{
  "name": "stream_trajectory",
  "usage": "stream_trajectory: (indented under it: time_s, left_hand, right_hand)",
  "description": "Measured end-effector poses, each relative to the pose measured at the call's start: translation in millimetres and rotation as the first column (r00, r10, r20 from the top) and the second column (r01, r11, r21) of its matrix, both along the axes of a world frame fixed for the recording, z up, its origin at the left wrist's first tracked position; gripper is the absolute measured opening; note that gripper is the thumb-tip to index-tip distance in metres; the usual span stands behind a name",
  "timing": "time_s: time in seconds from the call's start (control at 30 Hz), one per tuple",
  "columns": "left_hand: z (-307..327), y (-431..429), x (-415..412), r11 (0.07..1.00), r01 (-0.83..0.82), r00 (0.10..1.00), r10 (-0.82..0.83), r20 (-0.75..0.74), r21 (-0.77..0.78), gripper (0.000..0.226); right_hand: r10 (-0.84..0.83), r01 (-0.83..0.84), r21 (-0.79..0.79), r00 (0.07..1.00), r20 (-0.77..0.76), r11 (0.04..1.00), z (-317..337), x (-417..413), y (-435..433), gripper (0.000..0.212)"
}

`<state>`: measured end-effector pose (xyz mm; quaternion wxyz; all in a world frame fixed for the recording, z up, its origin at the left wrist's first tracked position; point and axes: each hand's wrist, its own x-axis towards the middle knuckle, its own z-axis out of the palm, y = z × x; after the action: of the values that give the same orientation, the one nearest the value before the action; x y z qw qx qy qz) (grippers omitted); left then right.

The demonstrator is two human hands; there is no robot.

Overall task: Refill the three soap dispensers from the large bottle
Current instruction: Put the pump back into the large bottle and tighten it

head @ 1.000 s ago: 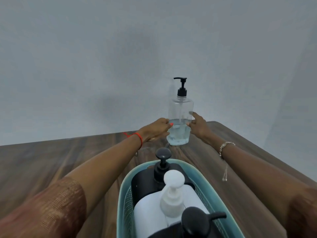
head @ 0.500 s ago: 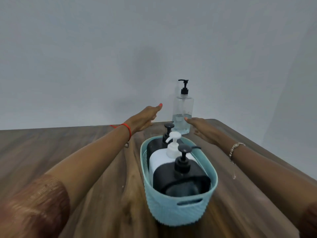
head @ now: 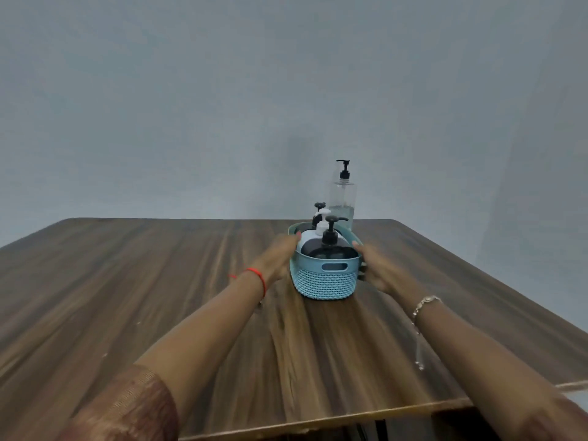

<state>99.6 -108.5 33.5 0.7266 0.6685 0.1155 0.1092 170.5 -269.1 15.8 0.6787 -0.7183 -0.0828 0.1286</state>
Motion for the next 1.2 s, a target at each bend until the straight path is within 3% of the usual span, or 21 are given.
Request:
stream_trajectory:
  time_s: [0.23, 0.37, 0.7, 0.83, 1.2]
  left_hand:
    - [-19.7, -29.3, -10.9, 0.995, -0.063, 0.998, 0.062, -0.004, -0.078, 0.032]
    - [-16.6, -17.7, -16.4, 0.989, -0.145, 0.989, 0.145, 0.004, 0.023, 0.030]
    - [-4.7, 58.4, -77.9, 0.944, -0.270, 0.961, 0.276, -0.008, 0.189, 0.033]
    - [-7.9, 84.8, -106.5, 0.946, -0.271, 0.961, 0.277, -0.006, 0.179, 0.026]
    - [-28.5, 101.1, -124.3, 0.942, -0.284, 0.958, 0.285, 0.021, 0.178, 0.033]
  right_hand:
    - [-0.178, 0.178, -0.078, 0.984, 0.014, 0.981, -4.7, -7.3, 13.8, 0.028]
    - [-0.235, 0.260, -0.202, 0.962, 0.140, 0.944, -9.0, -4.9, 24.4, 0.025]
    - [-0.157, 0.218, -0.210, 0.949, 0.274, 0.953, -5.2, -65.7, 102.6, 0.028]
    - [-0.135, 0.199, -0.192, 0.943, 0.303, 0.961, -4.6, -92.7, 130.4, 0.028]
    - [-0.033, 0.124, -0.258, 0.943, 0.330, 0.958, -12.6, -113.7, 134.1, 0.022]
